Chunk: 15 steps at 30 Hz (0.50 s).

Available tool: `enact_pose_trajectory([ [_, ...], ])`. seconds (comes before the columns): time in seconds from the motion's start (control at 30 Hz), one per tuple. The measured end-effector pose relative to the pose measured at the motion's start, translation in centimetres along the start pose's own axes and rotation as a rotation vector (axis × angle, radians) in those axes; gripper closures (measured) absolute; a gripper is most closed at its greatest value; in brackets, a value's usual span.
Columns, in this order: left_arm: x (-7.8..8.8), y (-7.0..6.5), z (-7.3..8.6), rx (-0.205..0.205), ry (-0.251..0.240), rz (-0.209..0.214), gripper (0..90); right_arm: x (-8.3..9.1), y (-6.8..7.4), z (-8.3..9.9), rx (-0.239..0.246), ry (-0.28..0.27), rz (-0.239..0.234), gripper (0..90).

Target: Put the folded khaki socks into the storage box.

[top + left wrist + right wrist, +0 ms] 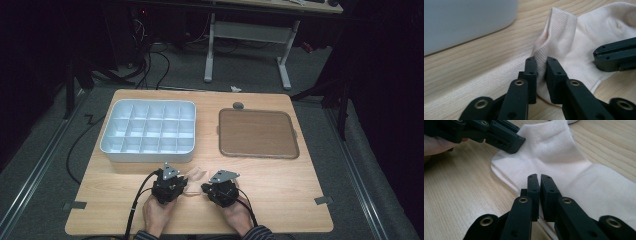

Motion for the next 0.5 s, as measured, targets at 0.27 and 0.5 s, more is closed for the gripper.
enact_pose_trajectory([
  [0.27, 0.5, 0.6, -0.2, 0.030, 0.037, 0.033, 84.0, 0.0, 0.0, 0.4, -0.016, -0.043, 0.002, 85.5],
  [0.5, 0.9, 1.2, -0.4, 0.012, 0.076, 0.061, 85.3, 0.0, 0.0, 0.3, -0.043, -0.033, 0.000, 85.4],
])
Point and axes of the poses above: each handheld gripper's, and its own axes: x roughly backward along the jaws, z roughly out of its underside, y roughly to its left, the point moved 3 cm from there along -x, roughly forward along the jaws, and after that the axes turned 9 degrees about -y, right-handed, at the moved point
